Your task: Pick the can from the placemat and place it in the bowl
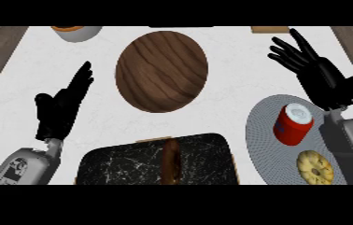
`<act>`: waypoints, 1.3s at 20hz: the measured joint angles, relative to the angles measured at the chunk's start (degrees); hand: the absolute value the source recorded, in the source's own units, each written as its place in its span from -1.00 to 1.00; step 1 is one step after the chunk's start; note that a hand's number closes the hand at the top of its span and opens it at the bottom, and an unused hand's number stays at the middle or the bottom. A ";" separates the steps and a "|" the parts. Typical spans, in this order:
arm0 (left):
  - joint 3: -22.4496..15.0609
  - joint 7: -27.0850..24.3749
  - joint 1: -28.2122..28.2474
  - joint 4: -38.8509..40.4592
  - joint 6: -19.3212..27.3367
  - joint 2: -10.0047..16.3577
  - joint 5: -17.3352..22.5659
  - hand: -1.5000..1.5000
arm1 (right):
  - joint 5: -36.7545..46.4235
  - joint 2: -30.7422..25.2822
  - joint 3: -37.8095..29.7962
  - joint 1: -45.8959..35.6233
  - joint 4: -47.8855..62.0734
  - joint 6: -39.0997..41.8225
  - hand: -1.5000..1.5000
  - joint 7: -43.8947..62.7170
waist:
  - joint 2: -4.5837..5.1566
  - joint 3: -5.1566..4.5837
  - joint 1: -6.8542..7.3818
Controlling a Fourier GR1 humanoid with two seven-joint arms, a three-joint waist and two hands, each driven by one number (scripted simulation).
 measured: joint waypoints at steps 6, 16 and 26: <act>7.62 -6.14 -1.42 -0.43 0.11 1.09 1.65 0.00 | -1.83 6.12 4.96 -3.53 -1.14 0.99 -1.00 5.94 | -1.62 -0.30 1.50; 15.13 -11.10 0.01 0.07 -0.99 1.05 5.70 0.00 | 29.12 1.62 17.29 2.60 -15.44 -19.82 -1.00 10.73 | -2.63 -0.49 -0.52; 18.46 -14.53 0.65 3.32 -4.37 1.30 7.15 0.00 | 34.80 -14.72 16.39 -2.14 -31.91 -7.28 -1.00 38.78 | -2.54 -0.51 -0.88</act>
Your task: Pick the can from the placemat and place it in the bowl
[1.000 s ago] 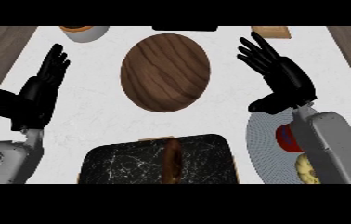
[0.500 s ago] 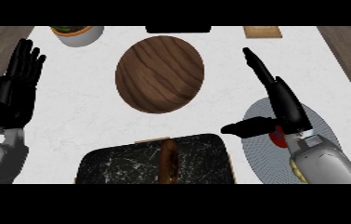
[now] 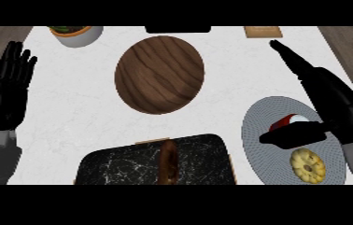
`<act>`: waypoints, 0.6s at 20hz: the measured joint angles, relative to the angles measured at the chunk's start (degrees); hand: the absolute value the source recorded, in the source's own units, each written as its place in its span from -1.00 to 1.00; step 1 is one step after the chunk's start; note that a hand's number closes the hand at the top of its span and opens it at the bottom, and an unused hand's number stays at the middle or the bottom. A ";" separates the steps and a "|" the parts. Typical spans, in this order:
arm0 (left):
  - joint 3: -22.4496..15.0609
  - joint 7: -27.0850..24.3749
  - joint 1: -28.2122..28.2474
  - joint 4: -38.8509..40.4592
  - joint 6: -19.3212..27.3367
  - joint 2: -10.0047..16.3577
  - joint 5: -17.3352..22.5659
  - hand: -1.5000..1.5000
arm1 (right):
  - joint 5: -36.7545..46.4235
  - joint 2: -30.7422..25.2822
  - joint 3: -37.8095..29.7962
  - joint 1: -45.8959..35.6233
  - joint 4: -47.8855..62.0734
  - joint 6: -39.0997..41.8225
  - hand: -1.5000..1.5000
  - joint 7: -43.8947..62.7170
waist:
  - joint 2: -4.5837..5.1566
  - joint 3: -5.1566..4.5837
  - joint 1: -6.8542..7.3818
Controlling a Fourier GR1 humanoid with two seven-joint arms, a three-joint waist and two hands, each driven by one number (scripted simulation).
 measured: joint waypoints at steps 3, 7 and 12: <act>-0.24 -0.55 -0.47 0.73 -0.33 -0.39 -0.39 0.00 | -4.48 -4.48 -0.36 -2.76 -1.77 8.25 -1.00 7.78 | 0.09 -0.04 0.20; -0.52 0.00 -1.29 0.58 -0.35 -0.54 -0.82 0.00 | -13.61 -8.91 -0.84 -5.72 -2.85 18.29 -1.00 15.27 | 0.20 -0.01 0.61; -0.31 0.40 -1.19 0.05 -1.12 -0.54 -0.77 0.00 | -23.07 -13.76 -0.31 -7.25 -1.48 25.41 -1.00 16.75 | 0.32 0.05 1.15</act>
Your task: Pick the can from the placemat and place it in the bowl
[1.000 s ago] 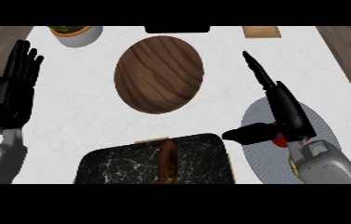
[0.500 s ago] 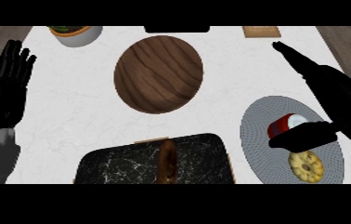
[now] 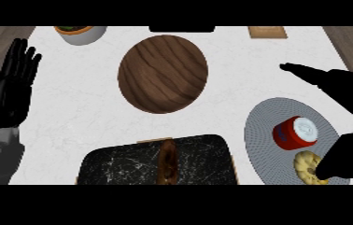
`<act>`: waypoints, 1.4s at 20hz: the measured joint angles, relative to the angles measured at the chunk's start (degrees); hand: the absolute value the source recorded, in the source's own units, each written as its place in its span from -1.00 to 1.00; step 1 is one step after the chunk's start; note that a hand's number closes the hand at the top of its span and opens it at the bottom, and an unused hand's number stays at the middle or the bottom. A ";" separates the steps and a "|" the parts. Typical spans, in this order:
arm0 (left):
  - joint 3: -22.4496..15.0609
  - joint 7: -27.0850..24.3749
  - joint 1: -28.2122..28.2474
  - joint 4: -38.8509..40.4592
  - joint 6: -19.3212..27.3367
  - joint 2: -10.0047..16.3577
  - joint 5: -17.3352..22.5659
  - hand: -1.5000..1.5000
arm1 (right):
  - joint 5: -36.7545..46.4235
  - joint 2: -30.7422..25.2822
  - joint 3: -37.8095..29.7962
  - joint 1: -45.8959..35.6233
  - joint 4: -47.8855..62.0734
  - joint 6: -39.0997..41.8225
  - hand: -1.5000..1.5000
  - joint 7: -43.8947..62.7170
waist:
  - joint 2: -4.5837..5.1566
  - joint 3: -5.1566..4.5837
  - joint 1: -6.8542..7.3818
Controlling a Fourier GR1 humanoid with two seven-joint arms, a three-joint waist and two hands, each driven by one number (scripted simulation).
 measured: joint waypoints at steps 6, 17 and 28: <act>0.62 -0.06 -0.10 0.01 -0.50 -0.73 -0.54 0.00 | -3.78 -2.68 0.59 0.03 2.23 3.26 -1.00 -0.10 | 0.12 0.08 0.13; 2.64 -0.98 0.22 0.59 -2.34 -1.98 -1.84 0.00 | 3.02 1.63 1.93 4.00 8.12 6.66 -1.00 -2.99 | 0.20 0.17 0.21; 3.69 1.30 -0.29 -0.45 -3.13 -3.93 -4.24 0.00 | 17.73 7.90 -0.90 11.68 14.83 9.48 -1.00 -10.75 | 0.19 0.18 0.05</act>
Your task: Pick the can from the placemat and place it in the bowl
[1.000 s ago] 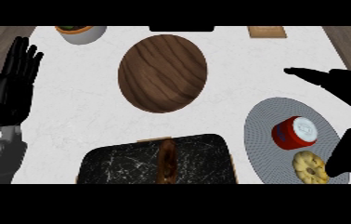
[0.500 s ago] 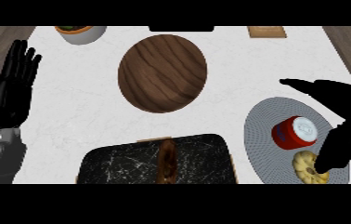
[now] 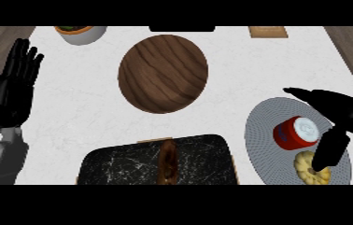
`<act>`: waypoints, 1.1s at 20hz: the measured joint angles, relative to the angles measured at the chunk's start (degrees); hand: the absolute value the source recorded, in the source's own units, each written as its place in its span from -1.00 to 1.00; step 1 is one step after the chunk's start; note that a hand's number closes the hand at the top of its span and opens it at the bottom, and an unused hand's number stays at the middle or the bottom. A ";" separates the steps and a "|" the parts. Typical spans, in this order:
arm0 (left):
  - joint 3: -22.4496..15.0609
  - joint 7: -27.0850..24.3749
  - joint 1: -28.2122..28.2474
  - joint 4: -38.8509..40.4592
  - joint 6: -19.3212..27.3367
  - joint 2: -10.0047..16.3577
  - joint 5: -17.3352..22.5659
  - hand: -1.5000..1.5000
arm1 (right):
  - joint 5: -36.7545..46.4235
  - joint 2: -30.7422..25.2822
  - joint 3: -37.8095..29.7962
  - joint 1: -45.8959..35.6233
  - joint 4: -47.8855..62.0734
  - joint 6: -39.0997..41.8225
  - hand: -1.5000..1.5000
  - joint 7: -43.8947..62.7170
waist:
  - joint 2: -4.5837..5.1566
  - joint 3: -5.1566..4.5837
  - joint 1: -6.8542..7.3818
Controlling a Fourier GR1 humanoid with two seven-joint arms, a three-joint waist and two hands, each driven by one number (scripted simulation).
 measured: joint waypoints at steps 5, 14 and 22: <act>1.02 -0.73 0.41 0.30 -0.77 -1.34 -1.17 0.00 | 4.18 2.87 -3.10 1.86 1.08 2.30 -1.00 -4.10 | -0.01 0.01 -0.03; 2.97 -0.36 -0.41 0.98 -2.48 -2.53 -2.77 0.00 | 12.54 9.06 -5.56 3.89 2.73 5.62 -1.00 -7.84 | -0.01 -0.01 -0.04; 3.97 1.97 -2.49 0.66 -2.58 -3.40 -4.38 0.00 | 21.63 13.66 -6.37 4.89 9.03 5.22 -1.00 -13.97 | 0.01 -0.01 0.03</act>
